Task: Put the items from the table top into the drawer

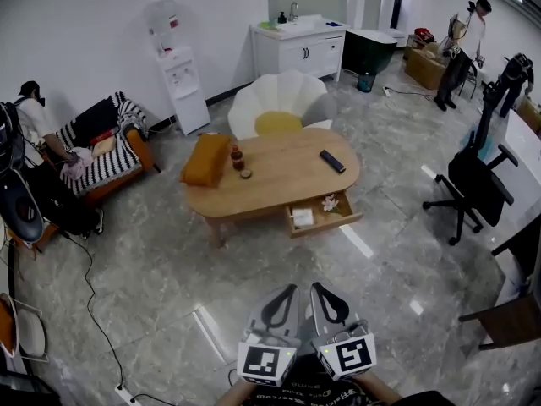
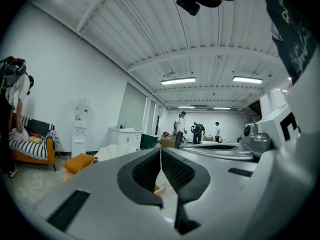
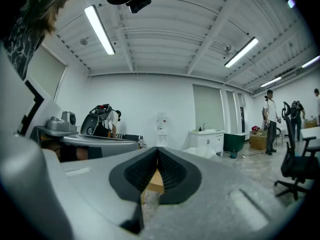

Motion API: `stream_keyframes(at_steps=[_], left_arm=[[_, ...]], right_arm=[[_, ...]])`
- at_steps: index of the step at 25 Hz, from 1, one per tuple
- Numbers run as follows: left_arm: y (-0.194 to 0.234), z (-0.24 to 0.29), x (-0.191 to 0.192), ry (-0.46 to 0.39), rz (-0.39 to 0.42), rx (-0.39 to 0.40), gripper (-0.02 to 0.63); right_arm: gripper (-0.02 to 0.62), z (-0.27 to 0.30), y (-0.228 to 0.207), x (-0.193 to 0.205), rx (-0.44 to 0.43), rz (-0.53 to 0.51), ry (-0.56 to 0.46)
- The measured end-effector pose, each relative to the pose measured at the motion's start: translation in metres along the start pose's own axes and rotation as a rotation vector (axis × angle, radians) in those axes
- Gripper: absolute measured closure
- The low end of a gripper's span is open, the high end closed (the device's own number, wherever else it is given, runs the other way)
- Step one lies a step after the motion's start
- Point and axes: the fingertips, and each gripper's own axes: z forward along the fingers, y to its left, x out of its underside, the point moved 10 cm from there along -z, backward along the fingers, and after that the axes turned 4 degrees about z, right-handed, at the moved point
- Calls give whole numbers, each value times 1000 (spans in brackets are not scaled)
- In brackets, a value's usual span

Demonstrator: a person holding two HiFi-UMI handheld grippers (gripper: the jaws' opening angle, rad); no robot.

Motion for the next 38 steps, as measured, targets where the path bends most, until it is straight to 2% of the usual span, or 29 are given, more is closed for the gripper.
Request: stream_keyframes(at_steps=[5, 10, 15, 28, 38], left_arm=[[10, 42, 1, 21, 13, -15, 594], [23, 88, 4, 50, -26, -67, 594], [27, 131, -1, 47, -25, -97, 594], [18, 227, -3, 49, -9, -127, 594], [15, 267, -1, 65, -7, -108, 594]], right_arm=[[594, 31, -34, 1, -23, 19, 23], [594, 64, -72, -2, -45, 10, 41], [593, 92, -109, -7, -76, 10, 52], [594, 142, -191, -12, -156, -1, 60], [594, 157, -227, -13, -136, 30, 54]])
